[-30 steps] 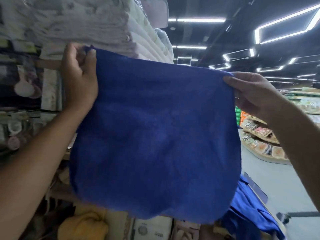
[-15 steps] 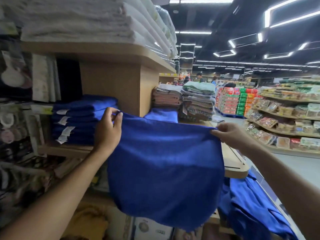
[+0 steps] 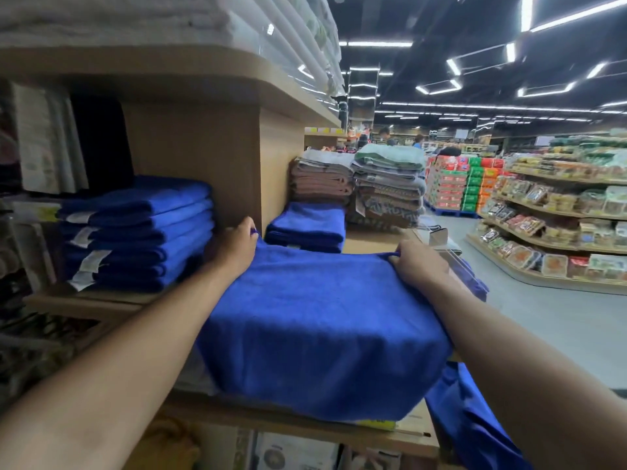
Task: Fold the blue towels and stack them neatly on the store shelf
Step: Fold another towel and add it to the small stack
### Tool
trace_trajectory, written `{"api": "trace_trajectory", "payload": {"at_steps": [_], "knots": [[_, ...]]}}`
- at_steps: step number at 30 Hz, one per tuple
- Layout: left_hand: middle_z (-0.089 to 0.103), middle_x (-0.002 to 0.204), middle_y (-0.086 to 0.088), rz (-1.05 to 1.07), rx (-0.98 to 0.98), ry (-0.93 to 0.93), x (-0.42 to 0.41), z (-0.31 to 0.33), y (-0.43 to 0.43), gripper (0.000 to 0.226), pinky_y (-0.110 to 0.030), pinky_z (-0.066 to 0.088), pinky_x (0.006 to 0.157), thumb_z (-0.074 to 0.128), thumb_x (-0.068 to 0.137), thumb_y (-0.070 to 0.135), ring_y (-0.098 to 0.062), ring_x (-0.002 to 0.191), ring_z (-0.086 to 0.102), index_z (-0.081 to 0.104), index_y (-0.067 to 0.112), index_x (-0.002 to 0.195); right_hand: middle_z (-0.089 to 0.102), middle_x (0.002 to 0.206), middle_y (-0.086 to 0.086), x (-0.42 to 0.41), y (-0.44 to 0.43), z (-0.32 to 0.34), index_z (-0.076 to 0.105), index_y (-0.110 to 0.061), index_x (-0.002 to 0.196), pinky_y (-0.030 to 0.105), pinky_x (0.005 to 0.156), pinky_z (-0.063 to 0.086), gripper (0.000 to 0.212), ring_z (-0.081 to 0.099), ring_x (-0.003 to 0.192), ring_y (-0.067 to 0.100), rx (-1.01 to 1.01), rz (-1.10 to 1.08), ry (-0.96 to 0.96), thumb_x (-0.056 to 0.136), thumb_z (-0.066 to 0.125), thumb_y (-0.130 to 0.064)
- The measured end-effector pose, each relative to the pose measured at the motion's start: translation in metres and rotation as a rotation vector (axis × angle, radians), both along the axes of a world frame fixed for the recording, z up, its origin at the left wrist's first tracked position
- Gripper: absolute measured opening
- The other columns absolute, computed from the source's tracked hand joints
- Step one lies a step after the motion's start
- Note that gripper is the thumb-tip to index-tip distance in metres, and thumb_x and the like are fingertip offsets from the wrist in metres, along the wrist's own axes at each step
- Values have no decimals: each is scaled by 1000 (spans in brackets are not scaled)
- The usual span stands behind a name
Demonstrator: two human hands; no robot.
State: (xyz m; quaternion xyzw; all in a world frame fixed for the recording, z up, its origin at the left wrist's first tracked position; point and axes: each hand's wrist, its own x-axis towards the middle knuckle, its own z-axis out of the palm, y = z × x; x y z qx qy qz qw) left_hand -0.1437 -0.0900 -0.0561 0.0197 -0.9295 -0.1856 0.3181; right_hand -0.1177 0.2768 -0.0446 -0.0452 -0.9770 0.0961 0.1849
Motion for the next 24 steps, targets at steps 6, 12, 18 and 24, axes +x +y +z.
{"api": "trace_trajectory", "payload": {"at_steps": [6, 12, 18, 24], "knots": [[68, 111, -9, 46, -127, -142, 7, 3, 2, 10, -37, 44, 74, 49, 95, 33, -34, 101, 64, 51, 29, 103, 56, 131, 3, 2, 2, 0, 58, -28, 113, 36, 75, 39, 25, 59, 115, 28, -27, 68, 147, 90, 65, -36], [55, 133, -1, -57, -275, -128, 66, 19, 3, 41, -44, 47, 95, 55, 92, 36, -29, 124, 48, 49, 28, 131, 55, 140, 9, 20, -1, 15, 72, -30, 118, 38, 93, 48, 39, 56, 122, 28, 48, 144, -64, 98, 50, -54], [63, 99, 13, -362, 292, 490, 205, -31, -7, 13, -17, 45, 79, 53, 92, 24, -5, 91, 60, 62, 28, 101, 59, 116, -15, 141, -14, 10, 68, -38, 109, 16, 76, 47, 24, 66, 89, 5, -316, 392, 321, 90, 57, -48], [68, 94, 4, -285, 892, 259, 258, -146, -11, 29, -9, 47, 77, 63, 96, 11, -6, 88, 64, 65, 40, 95, 63, 79, -3, 255, -28, -85, 64, -26, 95, 24, 50, 47, 14, 58, 55, 11, -905, 405, 526, 94, 70, -13]]}}
